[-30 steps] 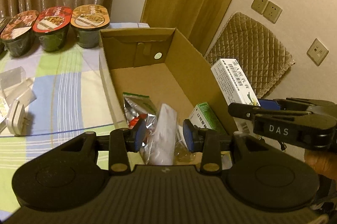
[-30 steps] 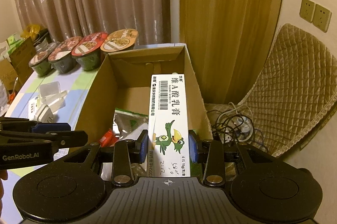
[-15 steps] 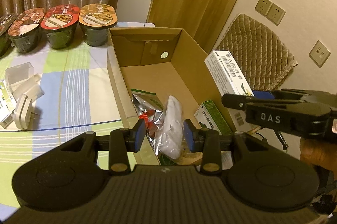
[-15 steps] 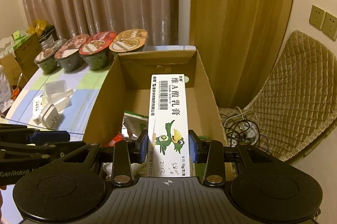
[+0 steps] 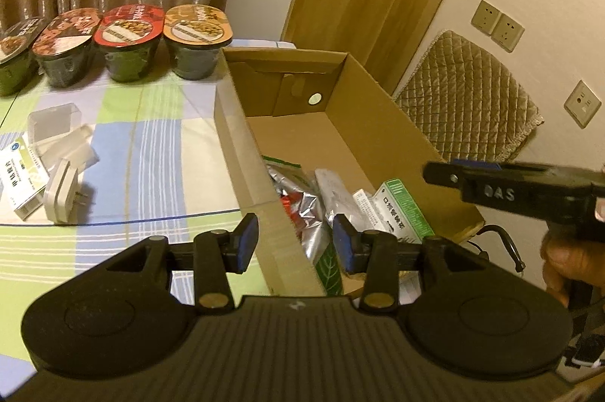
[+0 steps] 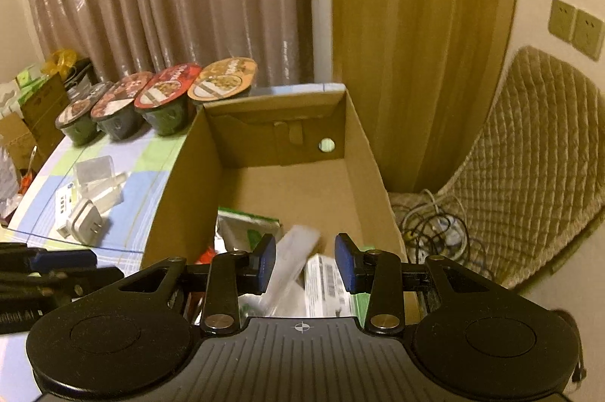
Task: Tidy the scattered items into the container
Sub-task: 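Open the left tool dropping the wrapped packet while the right tool releases the barcode box into the box, then withdraw both tools from the cardboard box back over the table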
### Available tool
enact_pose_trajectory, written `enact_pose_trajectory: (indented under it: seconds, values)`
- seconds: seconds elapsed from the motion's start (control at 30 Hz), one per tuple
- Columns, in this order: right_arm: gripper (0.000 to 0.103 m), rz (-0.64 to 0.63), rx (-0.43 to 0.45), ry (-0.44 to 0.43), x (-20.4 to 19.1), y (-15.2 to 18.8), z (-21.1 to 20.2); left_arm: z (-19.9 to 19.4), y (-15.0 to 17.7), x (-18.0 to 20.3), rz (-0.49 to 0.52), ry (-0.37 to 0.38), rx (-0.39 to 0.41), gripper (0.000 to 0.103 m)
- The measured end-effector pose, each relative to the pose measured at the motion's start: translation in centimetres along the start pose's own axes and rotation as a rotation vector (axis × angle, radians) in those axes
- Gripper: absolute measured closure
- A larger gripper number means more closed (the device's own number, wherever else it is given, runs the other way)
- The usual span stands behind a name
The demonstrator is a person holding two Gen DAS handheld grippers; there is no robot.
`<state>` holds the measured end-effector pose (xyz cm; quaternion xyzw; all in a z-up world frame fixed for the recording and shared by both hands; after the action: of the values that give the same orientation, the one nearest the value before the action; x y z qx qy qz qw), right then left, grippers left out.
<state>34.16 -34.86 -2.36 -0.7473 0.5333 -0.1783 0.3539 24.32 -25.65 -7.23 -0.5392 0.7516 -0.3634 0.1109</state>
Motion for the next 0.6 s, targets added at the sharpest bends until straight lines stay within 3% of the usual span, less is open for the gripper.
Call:
enact_pose_trajectory:
  seconds: [0.33, 0.6]
  values:
    - [0.062, 0.044, 0.019, -0.035, -2.1, 1.3, -3.2, -2.4, 1.6, -1.2, -0.023, -0.016, 0.006, 0.062]
    - [0.061, 0.004, 0.031, -0.107, -6.9, 2.3, -6.2, -6.3, 3.6, -3.9, -0.057, -0.053, 0.026, 0.053]
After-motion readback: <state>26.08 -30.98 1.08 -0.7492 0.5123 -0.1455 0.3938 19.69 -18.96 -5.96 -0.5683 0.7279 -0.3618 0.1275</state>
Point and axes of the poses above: each gripper's, at about its wrist camera, not at the fingertips, and z roughly the way its jaws point, x to its right, y to its underside, the point moved 8 cm from there along z, roughly the way its jaws point, and after that the axes turned 3 degrees about -y, right-handed, at the moved point
